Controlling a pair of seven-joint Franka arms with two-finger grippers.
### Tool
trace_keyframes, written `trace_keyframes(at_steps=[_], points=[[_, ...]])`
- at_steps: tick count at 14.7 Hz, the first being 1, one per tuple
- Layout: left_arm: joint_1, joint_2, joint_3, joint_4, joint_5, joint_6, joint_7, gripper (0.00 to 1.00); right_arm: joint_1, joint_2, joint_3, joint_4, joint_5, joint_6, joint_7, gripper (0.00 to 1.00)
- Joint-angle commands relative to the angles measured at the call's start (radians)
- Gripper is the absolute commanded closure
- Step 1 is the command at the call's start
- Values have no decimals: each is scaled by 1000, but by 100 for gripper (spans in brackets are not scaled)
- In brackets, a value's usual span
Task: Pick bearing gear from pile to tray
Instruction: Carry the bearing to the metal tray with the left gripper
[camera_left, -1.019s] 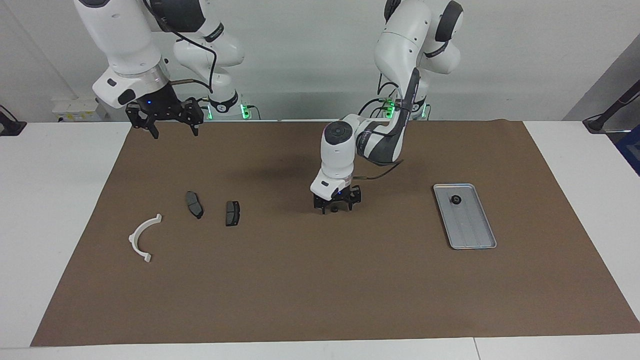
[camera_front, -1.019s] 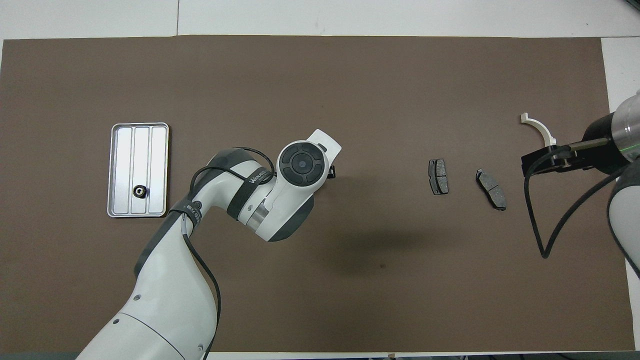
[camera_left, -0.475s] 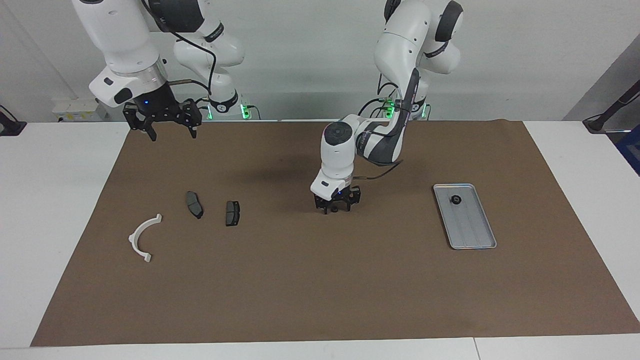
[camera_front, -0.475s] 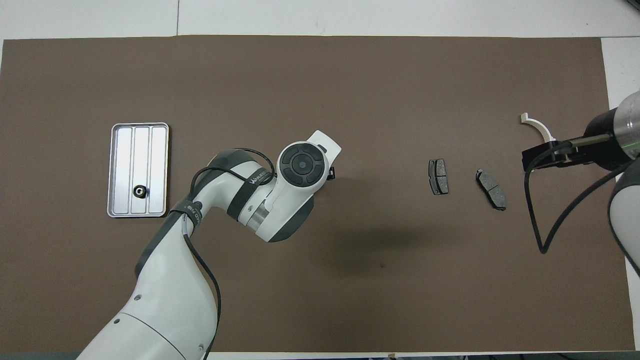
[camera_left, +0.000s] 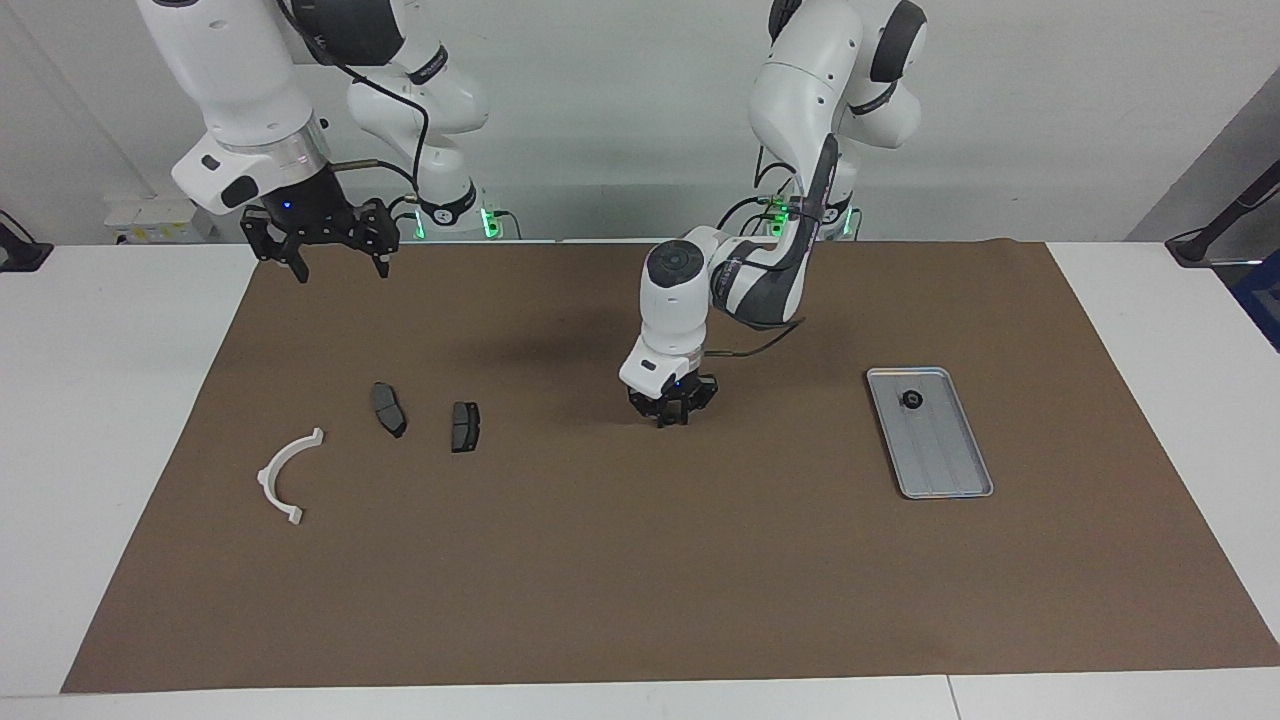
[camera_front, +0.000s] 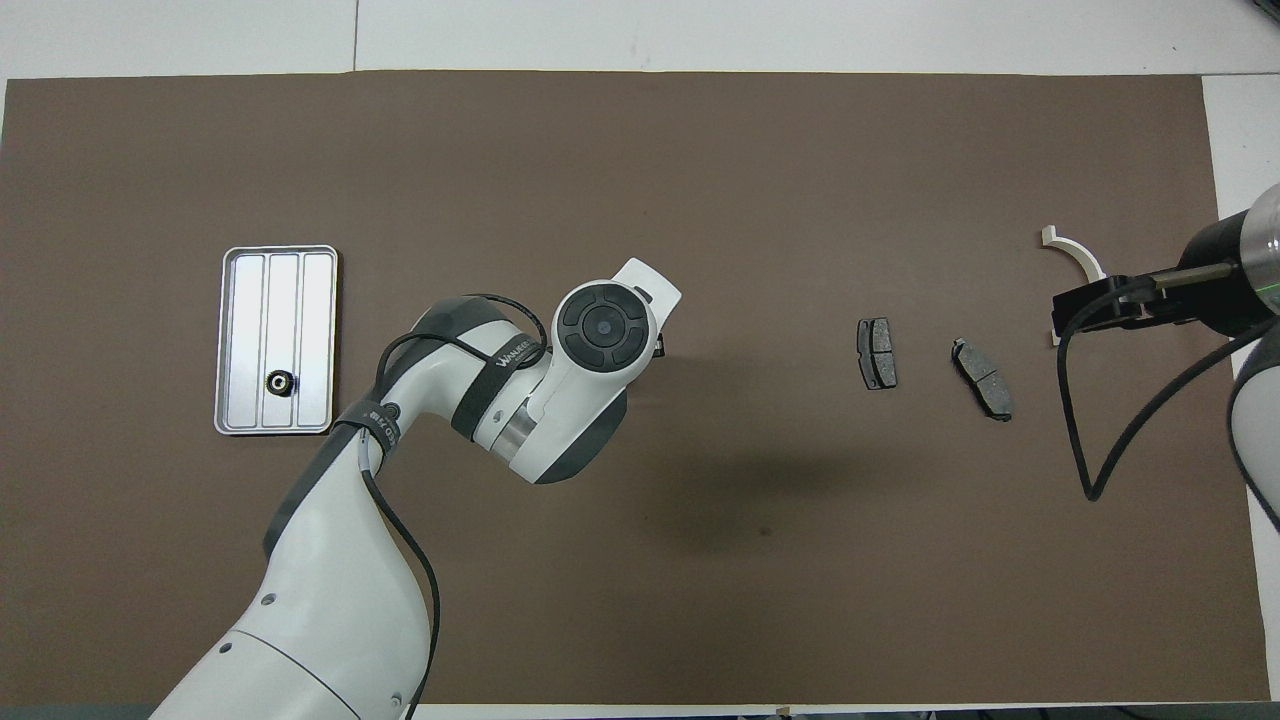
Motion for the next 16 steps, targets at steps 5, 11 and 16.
trace_keyframes(at_steps=[5,11,16], points=[[221,-164,10,173,-31,-339,211,100,-16,-15,8,-24,17,26,-15,0],[650,-240,14,144,-68,-364,754,100,-14,-15,10,-24,17,27,-13,0],[739,-211,16,-77,-88,19,850,100,-4,-15,10,-24,17,29,-13,0]])
